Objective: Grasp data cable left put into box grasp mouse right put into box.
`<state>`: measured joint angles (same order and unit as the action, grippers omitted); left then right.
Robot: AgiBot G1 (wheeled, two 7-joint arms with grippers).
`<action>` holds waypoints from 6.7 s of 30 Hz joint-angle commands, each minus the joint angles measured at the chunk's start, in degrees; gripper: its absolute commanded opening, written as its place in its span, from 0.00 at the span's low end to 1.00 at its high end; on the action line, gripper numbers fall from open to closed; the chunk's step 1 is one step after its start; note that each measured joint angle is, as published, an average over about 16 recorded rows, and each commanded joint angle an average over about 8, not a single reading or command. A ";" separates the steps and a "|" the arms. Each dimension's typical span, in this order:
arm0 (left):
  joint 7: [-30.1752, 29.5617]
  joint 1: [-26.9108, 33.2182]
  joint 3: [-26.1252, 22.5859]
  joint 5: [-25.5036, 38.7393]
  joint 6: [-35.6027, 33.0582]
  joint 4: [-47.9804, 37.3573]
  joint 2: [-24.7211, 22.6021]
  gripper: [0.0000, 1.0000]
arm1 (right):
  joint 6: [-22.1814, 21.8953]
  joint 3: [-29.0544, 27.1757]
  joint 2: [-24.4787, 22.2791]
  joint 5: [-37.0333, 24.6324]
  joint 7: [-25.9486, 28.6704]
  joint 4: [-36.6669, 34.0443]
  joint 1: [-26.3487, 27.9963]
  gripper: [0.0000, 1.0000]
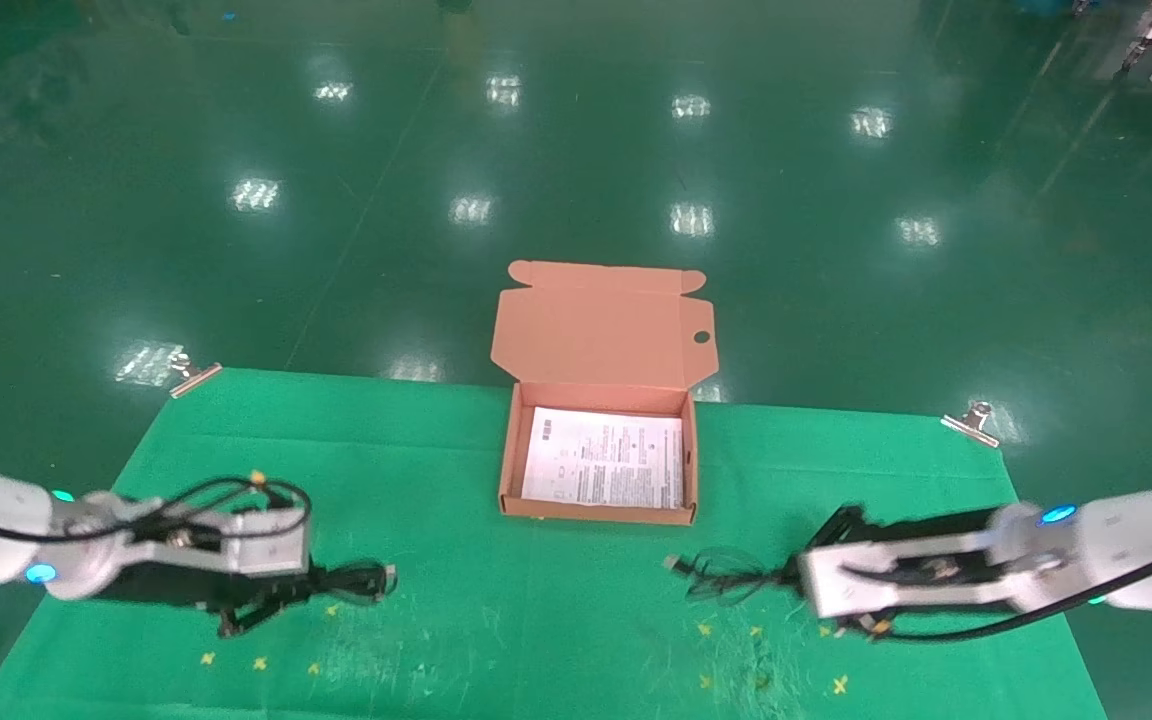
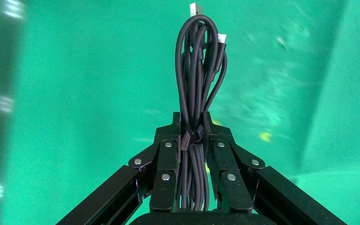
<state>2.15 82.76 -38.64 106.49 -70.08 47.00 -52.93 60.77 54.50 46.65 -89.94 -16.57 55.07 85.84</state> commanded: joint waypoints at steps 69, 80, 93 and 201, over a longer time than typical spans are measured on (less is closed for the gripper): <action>-23.47 1.31 -0.28 15.79 7.27 17.51 -1.58 0.00 | -5.92 -5.40 31.43 9.46 -31.05 -36.40 14.62 0.00; -24.23 1.07 -0.30 16.19 7.16 18.34 -1.42 0.00 | -17.96 -5.09 31.41 16.80 -26.49 -41.53 8.29 0.00; -24.33 1.03 -0.31 16.26 7.14 18.44 -1.40 0.00 | -24.45 -0.93 31.48 17.55 -21.64 -42.34 4.25 0.27; -18.90 8.01 -24.63 -5.60 40.06 9.12 -9.85 1.00 | -33.62 2.54 -10.37 -1.02 9.59 20.33 4.99 1.00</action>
<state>-16.15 90.12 -62.70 99.92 -31.04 56.09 -62.74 27.73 56.39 36.09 -89.90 -6.37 75.40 89.82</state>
